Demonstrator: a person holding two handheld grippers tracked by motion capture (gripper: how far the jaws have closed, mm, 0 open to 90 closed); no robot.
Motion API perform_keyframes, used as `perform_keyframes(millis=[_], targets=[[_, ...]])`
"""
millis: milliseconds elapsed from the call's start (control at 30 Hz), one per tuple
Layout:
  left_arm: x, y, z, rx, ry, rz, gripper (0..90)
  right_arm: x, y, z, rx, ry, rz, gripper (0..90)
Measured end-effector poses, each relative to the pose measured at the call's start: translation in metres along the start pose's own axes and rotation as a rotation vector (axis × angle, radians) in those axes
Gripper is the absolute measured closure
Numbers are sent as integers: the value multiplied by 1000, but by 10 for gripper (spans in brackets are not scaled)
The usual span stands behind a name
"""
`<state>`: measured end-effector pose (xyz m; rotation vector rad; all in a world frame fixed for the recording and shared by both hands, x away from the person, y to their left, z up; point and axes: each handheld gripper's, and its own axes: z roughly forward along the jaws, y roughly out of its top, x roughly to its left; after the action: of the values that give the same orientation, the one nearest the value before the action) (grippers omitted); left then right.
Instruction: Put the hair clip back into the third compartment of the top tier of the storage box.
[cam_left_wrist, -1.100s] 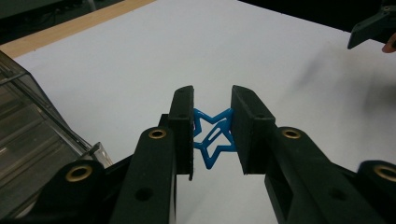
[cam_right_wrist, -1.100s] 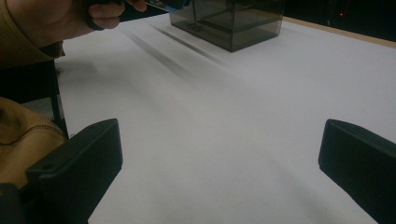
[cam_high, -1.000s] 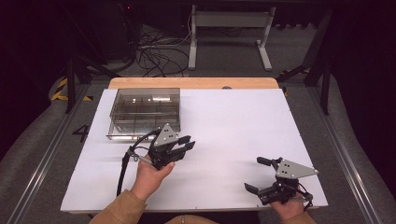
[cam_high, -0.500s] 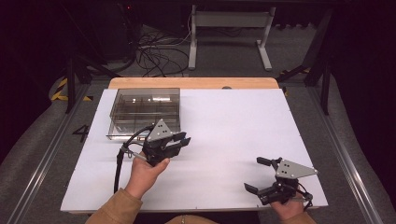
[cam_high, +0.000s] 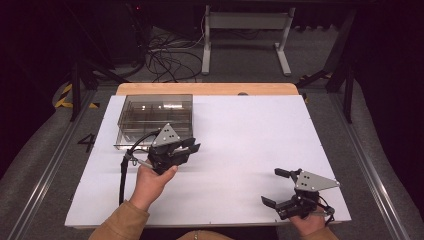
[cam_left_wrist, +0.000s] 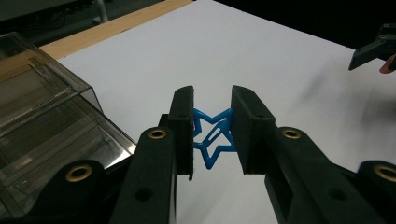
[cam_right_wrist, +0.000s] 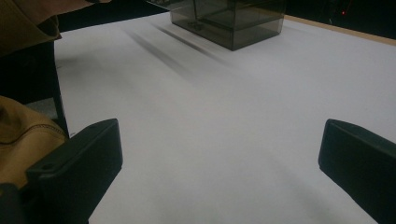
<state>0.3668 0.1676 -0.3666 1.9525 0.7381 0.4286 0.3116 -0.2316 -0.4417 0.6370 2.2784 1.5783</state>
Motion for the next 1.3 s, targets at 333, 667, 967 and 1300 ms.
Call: perform_keyframes(millis=[333, 667, 967, 1300], targets=[[3, 2, -2, -5, 13, -6, 713, 0, 0, 0, 4, 2, 2, 3], [6, 3, -4, -7, 28, -9, 714, 0, 0, 0, 4, 2, 3, 3], [16, 4, -8, -5, 63, -26, 713, 0, 0, 1, 2, 4, 6, 4], [29, 3, -12, -2, 101, -53, 713, 0, 0, 1, 3, 5, 6, 3]])
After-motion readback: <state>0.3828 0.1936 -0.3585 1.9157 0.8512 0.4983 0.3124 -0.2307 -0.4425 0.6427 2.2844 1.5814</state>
